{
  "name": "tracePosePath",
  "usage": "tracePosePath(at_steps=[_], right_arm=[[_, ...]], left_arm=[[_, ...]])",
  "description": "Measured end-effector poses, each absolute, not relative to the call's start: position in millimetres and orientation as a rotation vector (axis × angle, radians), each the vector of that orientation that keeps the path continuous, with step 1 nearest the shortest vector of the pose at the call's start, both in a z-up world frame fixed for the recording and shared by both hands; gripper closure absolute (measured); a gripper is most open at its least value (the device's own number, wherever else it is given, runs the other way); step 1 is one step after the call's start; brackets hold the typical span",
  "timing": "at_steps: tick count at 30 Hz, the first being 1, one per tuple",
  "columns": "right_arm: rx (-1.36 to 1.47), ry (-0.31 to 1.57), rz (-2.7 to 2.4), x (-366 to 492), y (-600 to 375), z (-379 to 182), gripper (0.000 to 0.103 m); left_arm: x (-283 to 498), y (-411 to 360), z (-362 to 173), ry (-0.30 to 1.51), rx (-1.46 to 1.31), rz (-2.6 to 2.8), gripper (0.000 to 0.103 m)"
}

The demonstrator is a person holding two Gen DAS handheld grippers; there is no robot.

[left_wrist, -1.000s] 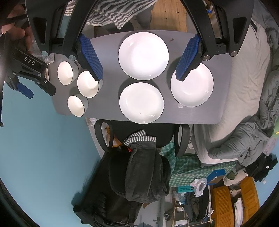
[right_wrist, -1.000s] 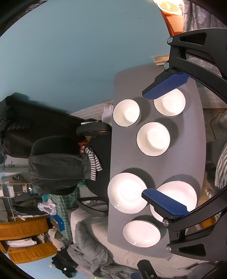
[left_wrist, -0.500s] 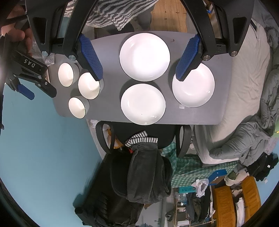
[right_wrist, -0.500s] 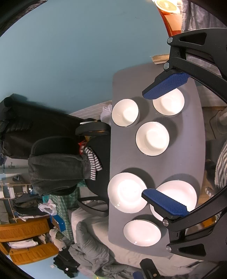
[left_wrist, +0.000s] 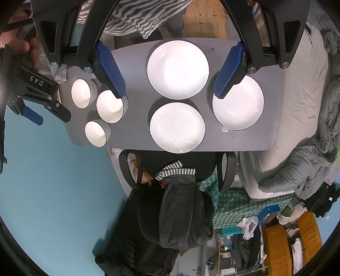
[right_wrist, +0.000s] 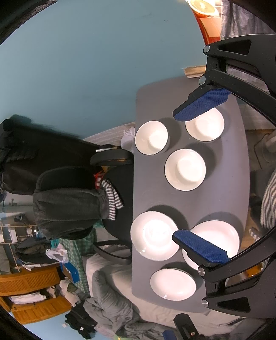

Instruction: Organize plates and bowls

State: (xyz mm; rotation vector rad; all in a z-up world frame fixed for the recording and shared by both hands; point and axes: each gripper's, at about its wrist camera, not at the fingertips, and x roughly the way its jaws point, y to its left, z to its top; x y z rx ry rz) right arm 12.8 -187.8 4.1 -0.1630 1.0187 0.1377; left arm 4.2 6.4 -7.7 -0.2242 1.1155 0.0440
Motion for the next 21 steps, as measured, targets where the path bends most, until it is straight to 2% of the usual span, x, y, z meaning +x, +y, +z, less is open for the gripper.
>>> tracePosePath(at_steps=[21], right_arm=[[-0.167,1.035,0.147,21.0,-187.2,0.8,0.002]], left_arm=[[1.4,6.2,-10.7,1.12,-0.232,0.045,0.016]])
